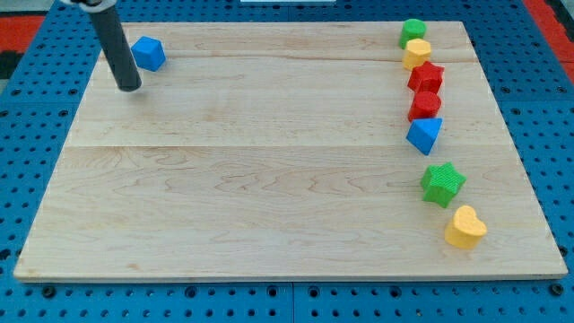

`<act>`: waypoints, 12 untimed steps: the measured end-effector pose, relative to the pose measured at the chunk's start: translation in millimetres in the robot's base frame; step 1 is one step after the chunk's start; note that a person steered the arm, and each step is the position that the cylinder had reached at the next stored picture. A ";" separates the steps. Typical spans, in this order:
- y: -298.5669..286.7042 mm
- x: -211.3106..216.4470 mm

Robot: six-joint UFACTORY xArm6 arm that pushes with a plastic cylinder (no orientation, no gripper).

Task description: Push the blue cube toward the green circle

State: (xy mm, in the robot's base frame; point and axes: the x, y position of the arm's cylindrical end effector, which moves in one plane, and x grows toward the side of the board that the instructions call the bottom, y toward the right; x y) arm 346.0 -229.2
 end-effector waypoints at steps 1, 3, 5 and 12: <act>-52.8 26.3; -12.1 -51.5; 41.4 -101.8; 138.9 -153.9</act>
State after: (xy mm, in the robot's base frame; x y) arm 192.1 -90.3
